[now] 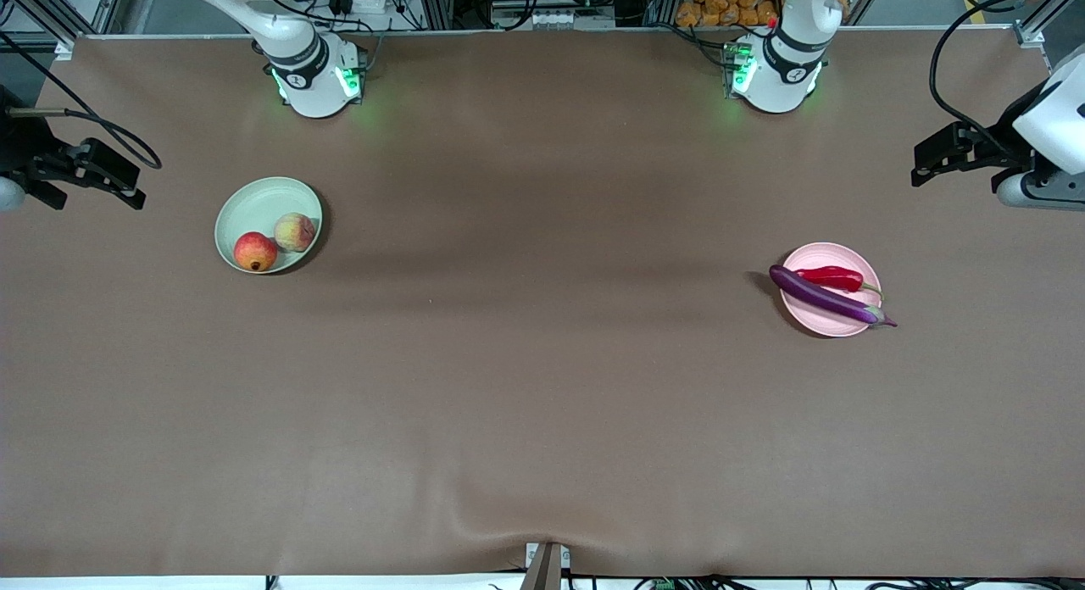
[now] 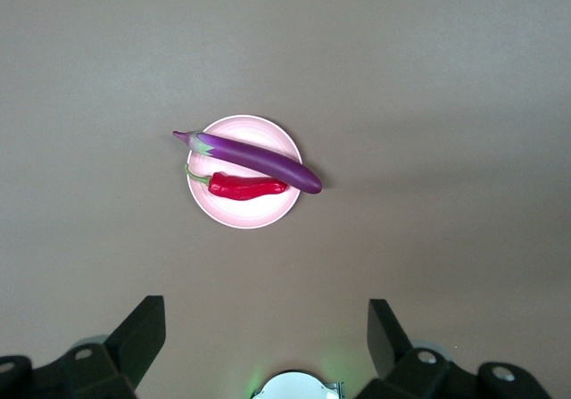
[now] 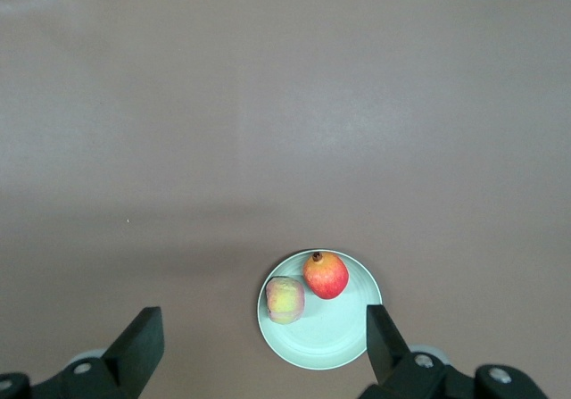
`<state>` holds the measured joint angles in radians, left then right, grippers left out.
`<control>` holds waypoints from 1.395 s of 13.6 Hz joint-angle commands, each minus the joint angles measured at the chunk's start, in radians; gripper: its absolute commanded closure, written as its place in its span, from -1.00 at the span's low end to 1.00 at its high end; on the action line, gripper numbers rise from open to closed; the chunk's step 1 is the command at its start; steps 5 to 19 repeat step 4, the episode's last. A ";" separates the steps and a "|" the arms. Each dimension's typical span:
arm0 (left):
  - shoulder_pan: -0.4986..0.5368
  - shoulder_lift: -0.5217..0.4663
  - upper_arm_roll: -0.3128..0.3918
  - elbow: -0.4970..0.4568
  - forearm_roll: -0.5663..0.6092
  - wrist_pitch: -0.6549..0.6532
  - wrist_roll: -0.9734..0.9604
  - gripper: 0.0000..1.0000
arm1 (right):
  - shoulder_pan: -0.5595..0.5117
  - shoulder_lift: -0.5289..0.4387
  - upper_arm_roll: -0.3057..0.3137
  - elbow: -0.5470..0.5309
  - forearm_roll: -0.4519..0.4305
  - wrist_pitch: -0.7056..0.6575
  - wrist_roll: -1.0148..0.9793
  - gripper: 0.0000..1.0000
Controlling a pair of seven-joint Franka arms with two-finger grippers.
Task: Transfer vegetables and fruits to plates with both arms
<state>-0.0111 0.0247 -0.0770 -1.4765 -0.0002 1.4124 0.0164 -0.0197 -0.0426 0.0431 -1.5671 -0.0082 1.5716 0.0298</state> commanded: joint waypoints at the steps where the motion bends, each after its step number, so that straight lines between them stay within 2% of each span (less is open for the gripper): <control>1: -0.003 -0.009 -0.003 0.007 0.025 -0.013 -0.018 -1.00 | -0.011 0.009 0.009 0.024 -0.013 -0.015 -0.013 -1.00; 4: -0.004 -0.011 -0.004 0.009 0.048 -0.015 -0.065 -1.00 | -0.006 0.009 0.011 0.024 -0.012 -0.016 -0.011 -1.00; 19: -0.004 -0.011 -0.004 0.009 0.048 -0.015 -0.065 -1.00 | -0.006 0.009 0.011 0.024 -0.012 -0.016 -0.011 -1.00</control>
